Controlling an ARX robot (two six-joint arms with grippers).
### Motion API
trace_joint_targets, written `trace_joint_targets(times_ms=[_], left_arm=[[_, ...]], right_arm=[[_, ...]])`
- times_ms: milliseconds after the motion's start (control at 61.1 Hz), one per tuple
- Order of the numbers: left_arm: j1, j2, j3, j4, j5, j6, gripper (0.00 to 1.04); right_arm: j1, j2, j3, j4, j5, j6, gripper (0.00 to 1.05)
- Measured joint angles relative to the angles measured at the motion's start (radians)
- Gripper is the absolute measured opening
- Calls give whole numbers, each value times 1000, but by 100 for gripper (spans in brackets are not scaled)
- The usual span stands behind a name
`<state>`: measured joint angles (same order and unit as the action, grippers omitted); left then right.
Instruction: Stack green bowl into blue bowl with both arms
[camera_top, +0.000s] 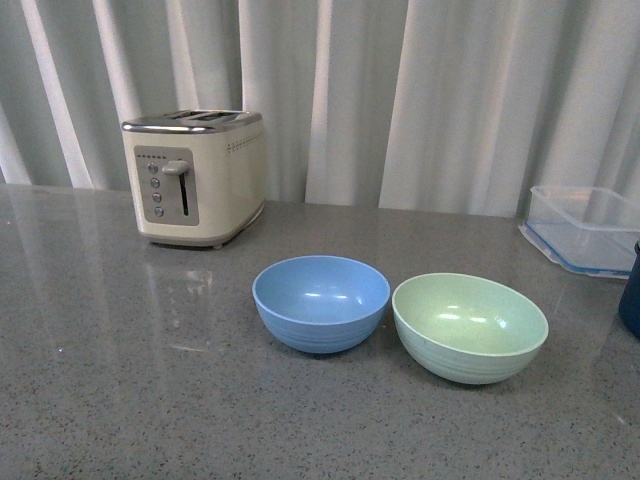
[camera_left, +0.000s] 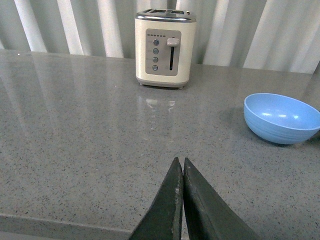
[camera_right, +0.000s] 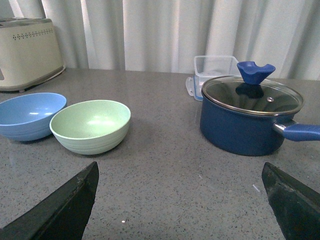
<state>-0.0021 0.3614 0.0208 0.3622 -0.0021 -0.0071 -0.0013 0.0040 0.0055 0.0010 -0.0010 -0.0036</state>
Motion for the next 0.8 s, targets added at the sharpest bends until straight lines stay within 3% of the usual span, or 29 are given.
trace_joint_targets(times_ms=[557, 639, 803], left_arm=[[0, -192, 0, -190, 0, 0, 4], [0, -308, 0, -341, 2, 1, 4], [0, -357, 0, -360, 1, 2, 4]], right_arm=[[0, 0, 0, 0, 0, 0, 95], [0, 0, 0, 0, 0, 0, 95], [0, 0, 0, 0, 0, 0, 95]])
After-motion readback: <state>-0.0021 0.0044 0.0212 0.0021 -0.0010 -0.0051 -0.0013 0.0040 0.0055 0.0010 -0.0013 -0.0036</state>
